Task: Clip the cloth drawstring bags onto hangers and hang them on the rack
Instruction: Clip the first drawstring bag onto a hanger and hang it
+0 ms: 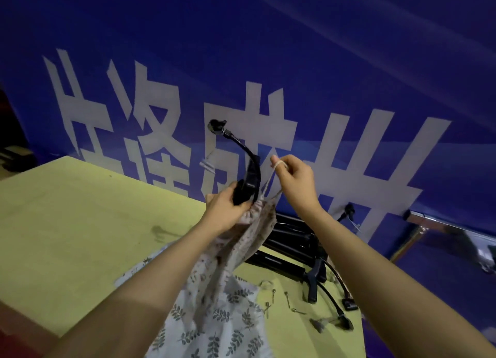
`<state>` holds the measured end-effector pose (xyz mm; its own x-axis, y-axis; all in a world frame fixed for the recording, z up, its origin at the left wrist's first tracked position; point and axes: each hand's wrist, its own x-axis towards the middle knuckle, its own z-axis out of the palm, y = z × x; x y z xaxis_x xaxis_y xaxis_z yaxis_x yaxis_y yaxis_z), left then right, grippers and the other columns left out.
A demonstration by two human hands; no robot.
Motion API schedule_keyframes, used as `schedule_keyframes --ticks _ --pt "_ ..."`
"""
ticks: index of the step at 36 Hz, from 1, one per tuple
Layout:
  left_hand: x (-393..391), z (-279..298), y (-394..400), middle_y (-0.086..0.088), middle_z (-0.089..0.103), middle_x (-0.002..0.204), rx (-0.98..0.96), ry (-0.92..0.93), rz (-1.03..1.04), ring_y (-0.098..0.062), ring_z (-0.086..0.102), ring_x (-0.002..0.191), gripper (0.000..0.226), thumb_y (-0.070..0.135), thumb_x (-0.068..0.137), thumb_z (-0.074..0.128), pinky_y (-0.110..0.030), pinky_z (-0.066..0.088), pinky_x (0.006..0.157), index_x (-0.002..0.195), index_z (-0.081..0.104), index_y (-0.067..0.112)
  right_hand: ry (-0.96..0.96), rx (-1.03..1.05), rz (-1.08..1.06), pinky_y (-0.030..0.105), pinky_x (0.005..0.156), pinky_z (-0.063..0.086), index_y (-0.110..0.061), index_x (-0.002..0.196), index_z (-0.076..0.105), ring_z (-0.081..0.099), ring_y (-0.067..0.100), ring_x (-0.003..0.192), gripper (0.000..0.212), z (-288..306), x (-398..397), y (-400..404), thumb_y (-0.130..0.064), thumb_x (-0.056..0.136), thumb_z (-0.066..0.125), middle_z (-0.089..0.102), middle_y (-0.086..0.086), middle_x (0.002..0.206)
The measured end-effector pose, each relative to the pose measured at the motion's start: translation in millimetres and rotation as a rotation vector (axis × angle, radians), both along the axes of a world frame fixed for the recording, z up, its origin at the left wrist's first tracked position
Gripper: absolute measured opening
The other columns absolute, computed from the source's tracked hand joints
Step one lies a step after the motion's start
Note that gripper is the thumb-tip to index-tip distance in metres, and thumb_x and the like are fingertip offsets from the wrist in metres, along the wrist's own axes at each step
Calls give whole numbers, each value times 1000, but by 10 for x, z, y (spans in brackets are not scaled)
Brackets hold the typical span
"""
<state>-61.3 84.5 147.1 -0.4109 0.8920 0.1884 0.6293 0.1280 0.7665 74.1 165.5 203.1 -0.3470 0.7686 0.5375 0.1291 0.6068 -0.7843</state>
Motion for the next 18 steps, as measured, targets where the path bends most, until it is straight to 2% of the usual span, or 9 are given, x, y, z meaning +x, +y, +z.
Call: schedule_keyframes --ticks 3,5,6,10,12,15,18 --pt "-71 -170 -15 -4 67 99 -101 28 -31 -28 53 114 35 36 92 51 -30 20 82 125 47 28 -40 123 -3 25 63 39 -13 79 61 44 2 60 21 63 1 54 -28 93 58 48 -11 63" --pt "-84 -267 -19 -5 67 96 -142 75 -11 -27 56 110 35 36 88 50 -32 24 82 123 49 28 -122 211 -23 36 75 39 -14 81 65 44 3 71 20 59 -3 79 -29 92 60 47 -14 69" --pt "-78 -297 -18 -5 66 99 -152 93 6 -27 56 109 35 36 86 48 -32 25 81 121 51 28 -143 230 -22 36 76 38 -11 81 66 43 3 72 22 51 -8 75 -30 92 60 45 -14 69" --pt "-79 -387 5 -2 56 118 -180 98 60 -26 50 115 31 39 90 49 -35 27 86 117 55 25 -74 112 24 13 66 37 -6 82 67 44 -1 67 25 28 -46 4 -28 91 60 45 -9 71" --pt "-99 -435 0 -4 56 115 -188 69 53 -28 50 116 32 42 91 47 -38 28 92 115 53 23 -45 50 42 10 64 39 -6 83 67 47 -2 66 25 8 -64 -17 -28 91 60 49 -7 74" --pt "-89 -466 -20 -5 51 118 -207 49 58 -29 49 116 34 42 93 44 -38 24 96 123 46 25 -36 3 68 11 62 40 -5 85 68 45 0 64 26 15 -72 -35 -29 92 60 50 -5 75" --pt "-40 -399 -65 -5 49 126 -104 61 68 -28 46 119 42 32 93 48 -36 22 97 133 37 25 -43 -2 93 10 63 40 -5 85 68 45 -1 64 27 69 -76 -53 -29 92 58 49 -4 75"
